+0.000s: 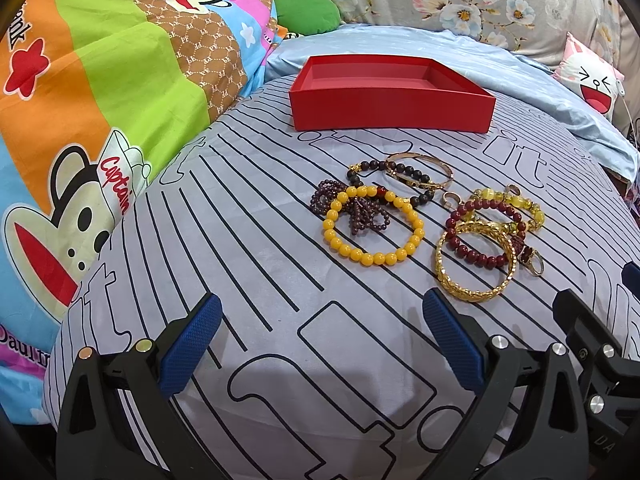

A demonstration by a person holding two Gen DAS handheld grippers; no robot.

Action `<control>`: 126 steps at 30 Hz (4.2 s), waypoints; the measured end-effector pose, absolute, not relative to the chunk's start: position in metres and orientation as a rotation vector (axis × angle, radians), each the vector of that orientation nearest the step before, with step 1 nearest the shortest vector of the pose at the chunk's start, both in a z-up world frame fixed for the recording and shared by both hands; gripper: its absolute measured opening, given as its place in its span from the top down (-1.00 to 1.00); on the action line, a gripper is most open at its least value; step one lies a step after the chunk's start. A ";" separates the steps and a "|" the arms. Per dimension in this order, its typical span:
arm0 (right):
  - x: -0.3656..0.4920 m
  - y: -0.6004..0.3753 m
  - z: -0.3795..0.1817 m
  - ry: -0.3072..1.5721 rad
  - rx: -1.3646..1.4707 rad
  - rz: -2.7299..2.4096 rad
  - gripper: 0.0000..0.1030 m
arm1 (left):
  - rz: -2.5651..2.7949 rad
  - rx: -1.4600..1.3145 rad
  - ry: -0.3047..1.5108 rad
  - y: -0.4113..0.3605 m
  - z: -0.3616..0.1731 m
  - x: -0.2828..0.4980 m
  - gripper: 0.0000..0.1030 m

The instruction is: Organize jewelry

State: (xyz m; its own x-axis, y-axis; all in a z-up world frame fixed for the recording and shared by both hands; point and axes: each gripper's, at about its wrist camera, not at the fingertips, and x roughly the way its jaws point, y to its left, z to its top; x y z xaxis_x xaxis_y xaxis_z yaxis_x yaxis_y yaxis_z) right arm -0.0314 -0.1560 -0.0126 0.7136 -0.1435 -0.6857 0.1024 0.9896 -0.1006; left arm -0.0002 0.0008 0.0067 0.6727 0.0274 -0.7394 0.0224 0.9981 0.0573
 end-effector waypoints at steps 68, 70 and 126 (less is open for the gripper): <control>0.032 -0.087 -0.054 0.889 -0.134 -0.041 -0.05 | 0.051 0.000 0.824 0.075 0.013 0.007 -0.86; 0.031 -0.089 -0.054 0.888 -0.128 -0.037 -0.04 | 0.044 0.003 0.822 0.072 0.013 0.006 -0.86; 0.003 -0.156 -0.031 0.850 0.006 -0.056 -0.07 | -0.081 -0.028 0.843 0.017 0.010 0.038 -0.85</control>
State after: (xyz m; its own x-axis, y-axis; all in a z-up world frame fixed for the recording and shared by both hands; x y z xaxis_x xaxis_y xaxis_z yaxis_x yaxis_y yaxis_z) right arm 0.0034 -0.1563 -0.0308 0.6587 -0.0472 -0.7509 0.0519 0.9985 -0.0172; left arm 0.0381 0.0169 0.0099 0.6620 -0.0829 -0.7449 0.0606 0.9965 -0.0570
